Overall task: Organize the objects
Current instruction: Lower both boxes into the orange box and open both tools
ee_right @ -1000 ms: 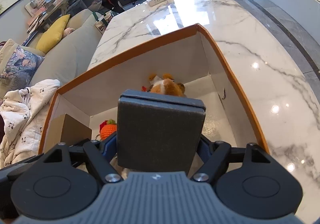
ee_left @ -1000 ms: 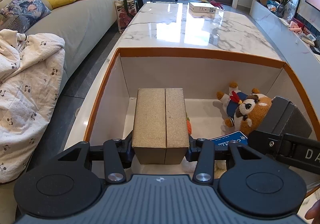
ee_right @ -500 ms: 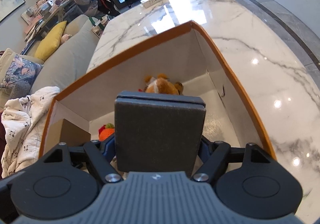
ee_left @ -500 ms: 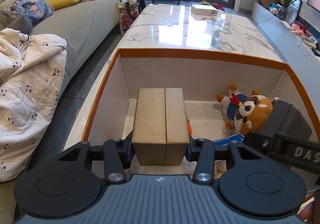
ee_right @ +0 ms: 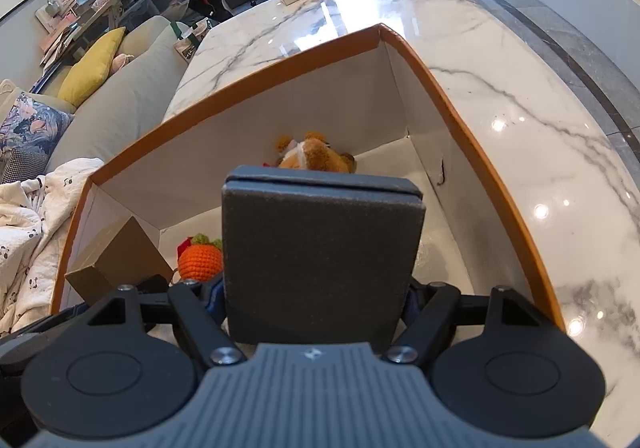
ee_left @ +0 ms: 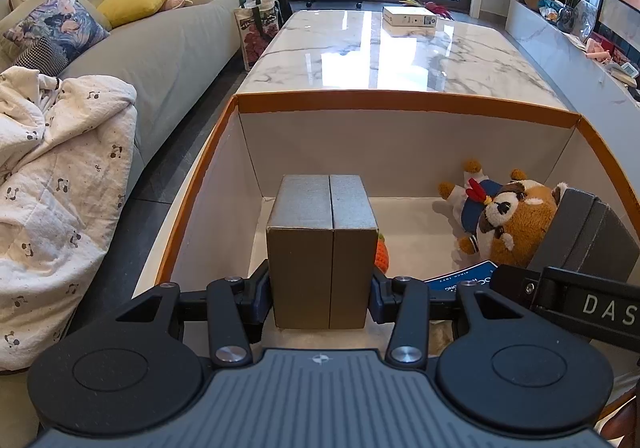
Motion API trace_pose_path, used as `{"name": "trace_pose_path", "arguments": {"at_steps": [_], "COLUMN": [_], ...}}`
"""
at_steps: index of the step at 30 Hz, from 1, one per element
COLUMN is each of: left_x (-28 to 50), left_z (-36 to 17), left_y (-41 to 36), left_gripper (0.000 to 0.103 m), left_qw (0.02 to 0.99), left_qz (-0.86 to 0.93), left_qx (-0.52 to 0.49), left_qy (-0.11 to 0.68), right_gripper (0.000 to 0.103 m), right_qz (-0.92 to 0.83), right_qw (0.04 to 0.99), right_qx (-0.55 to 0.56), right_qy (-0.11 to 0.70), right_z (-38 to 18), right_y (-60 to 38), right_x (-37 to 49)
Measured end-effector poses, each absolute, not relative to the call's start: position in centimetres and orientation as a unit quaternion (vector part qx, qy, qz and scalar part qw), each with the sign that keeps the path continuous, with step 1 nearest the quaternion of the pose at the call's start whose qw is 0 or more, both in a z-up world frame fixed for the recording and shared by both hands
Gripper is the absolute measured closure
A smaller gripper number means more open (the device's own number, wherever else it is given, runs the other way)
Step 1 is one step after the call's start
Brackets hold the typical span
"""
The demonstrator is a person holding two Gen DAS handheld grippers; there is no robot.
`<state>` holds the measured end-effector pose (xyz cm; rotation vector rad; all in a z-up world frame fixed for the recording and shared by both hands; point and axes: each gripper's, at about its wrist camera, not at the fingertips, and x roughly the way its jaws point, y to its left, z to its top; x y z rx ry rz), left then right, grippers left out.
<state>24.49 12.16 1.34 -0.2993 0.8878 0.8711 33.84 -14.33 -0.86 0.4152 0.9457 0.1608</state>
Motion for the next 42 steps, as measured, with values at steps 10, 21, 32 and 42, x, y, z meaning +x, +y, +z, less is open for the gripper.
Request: {"name": "trace_pose_path", "arguments": {"at_steps": [10,21,32,42], "left_x": [24.43,24.66,24.51,23.87], "left_z": [1.4,1.26,1.28,1.65], "left_y": [12.04,11.71,11.78,12.09], "left_gripper": [0.049,0.044,0.043,0.042], "left_qw": [0.8,0.798,0.796,0.794], "left_qz": [0.403,0.403,0.406,0.403], "left_qx": [-0.144,-0.14,-0.148,-0.168], "left_qy": [0.42,0.425,0.424,0.423], "right_gripper": [0.025,0.023,0.022,0.016], "right_qz": [0.076,0.077,0.08,0.089], "right_qw": [0.866,0.865,0.864,0.862], "right_qx": [0.195,0.188,0.185,0.186], "right_qy": [0.454,0.458,0.461,0.463], "right_z": [-0.76,-0.84,-0.82,-0.51], "right_y": [-14.28,-14.32,-14.29,-14.11], "right_x": [33.97,33.88,33.64,33.45]}}
